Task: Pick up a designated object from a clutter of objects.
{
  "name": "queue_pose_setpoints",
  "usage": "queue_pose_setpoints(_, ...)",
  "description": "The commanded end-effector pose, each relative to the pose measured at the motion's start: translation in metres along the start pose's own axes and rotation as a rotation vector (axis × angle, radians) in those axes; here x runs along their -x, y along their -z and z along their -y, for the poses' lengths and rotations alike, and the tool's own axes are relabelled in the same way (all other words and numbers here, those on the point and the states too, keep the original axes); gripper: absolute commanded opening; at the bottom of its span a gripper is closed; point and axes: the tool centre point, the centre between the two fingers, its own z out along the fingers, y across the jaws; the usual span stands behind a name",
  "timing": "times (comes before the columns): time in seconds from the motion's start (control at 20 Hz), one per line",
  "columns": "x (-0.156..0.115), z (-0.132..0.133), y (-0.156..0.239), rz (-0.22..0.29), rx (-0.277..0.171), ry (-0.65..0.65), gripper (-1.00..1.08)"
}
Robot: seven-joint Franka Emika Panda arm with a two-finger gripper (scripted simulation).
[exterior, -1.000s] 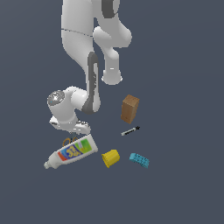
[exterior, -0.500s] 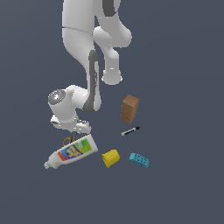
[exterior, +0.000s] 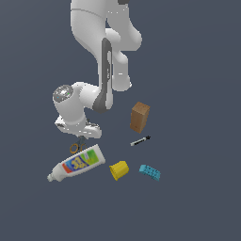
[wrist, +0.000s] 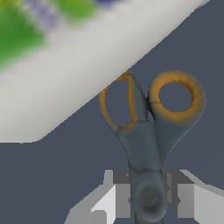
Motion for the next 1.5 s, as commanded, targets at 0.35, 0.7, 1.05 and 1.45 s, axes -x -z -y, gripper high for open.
queue_pose_setpoints(0.35,0.014,0.047,0.083,-0.002,0.0,0.006,-1.0)
queue_pose_setpoints(0.7,0.026,0.085,0.155,-0.002,0.002,0.006,-1.0)
queue_pose_setpoints(1.05,0.038,0.123,0.228,-0.003,0.004,0.006,-1.0)
queue_pose_setpoints(1.45,0.047,0.16,0.296,-0.002,0.002,0.007,-1.0)
